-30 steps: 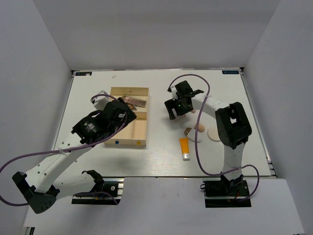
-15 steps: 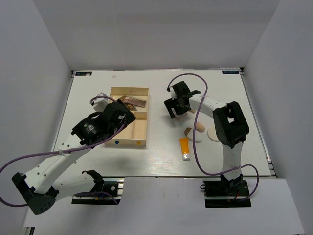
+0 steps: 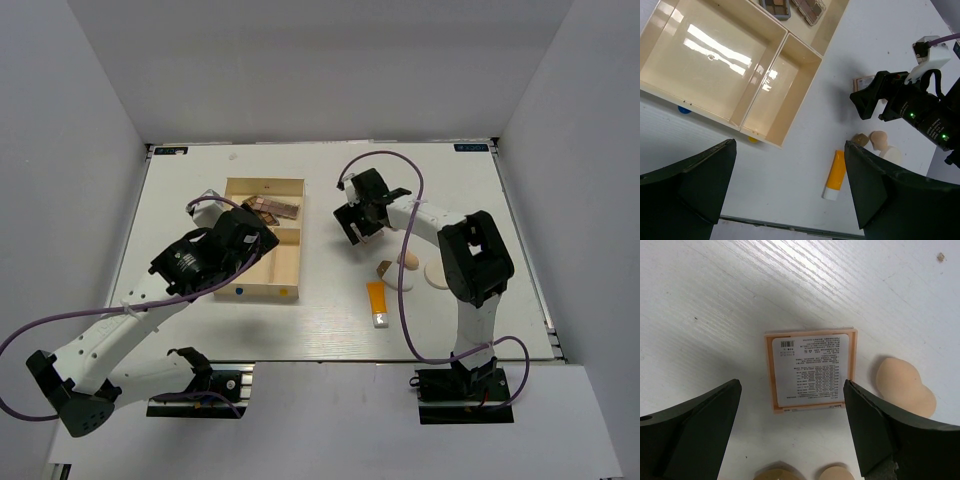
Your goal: Organize the makeup
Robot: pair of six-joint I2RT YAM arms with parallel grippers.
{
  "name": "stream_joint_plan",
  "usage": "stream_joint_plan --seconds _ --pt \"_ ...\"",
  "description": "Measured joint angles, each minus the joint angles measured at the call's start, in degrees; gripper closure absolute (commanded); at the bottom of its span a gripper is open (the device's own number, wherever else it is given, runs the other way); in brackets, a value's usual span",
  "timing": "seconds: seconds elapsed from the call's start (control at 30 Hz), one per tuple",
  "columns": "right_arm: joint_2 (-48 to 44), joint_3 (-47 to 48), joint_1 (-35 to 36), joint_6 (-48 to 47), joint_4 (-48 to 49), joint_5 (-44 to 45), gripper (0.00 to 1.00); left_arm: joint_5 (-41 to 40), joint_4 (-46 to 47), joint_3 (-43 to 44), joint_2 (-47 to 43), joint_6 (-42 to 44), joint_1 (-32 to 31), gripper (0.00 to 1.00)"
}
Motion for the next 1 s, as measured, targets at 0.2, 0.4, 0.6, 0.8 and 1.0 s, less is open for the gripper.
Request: stream_joint_plan --seconds 0.2,0.4,0.6,0.8,1.0 --pt "0.00 0.00 0.00 -1.31 0.31 1.29 0.11 0.00 0.02 0.00 0.02 0.00 0.00 0.02" --pt "0.02 0.00 -0.07 -2.14 1.11 2.64 0.11 0.15 0.04 -0.39 -0.04 -0.02 0.00 0.02" --pt "0.74 0.00 -0.20 -2.95 1.42 2.89 0.11 0.17 0.04 -0.42 -0.07 -0.11 0.00 0.02" --pt "2.21 0.17 -0.79 -3.04 1.68 2.01 0.11 0.17 0.02 -0.42 -0.22 -0.22 0.00 0.02" --pt "2.51 0.33 -1.62 -3.02 1.84 0.07 0.12 0.17 0.02 -0.42 -0.26 -0.28 0.00 0.02"
